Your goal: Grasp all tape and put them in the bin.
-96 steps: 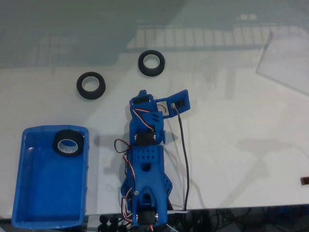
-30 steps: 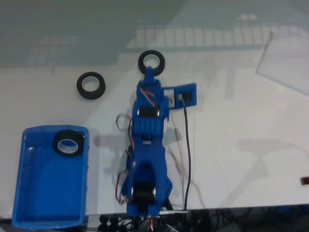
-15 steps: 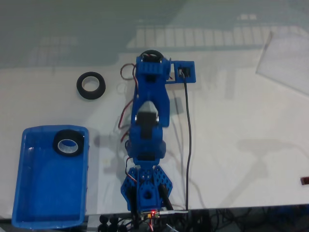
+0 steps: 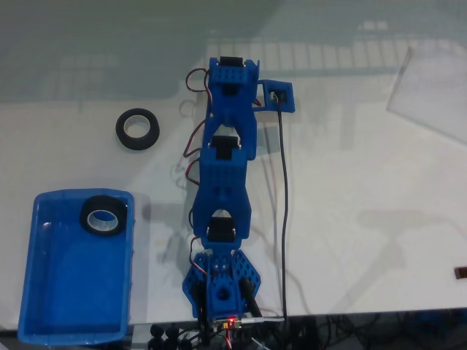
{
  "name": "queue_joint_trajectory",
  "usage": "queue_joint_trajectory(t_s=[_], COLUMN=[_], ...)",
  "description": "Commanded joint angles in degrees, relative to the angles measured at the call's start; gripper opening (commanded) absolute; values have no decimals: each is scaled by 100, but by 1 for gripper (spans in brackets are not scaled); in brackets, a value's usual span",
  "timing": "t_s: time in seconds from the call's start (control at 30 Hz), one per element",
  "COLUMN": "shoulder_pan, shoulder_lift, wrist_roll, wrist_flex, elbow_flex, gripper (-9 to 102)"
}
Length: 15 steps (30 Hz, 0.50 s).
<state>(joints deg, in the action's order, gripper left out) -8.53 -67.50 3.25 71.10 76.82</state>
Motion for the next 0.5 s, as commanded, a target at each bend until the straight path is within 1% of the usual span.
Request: queue_joint_trajectory(t_s=[0.0,0.27,0.33,0.47], shoulder_pan=[-35,-53,-53,-70], shoulder_lift=[149,580,642,756], wrist_roll=[-44,-105,-123,-158], wrist_flex=[202,334,334,334], elbow_flex=[-650,-1020,-1072,-1187], gripper=[31,30,28,21])
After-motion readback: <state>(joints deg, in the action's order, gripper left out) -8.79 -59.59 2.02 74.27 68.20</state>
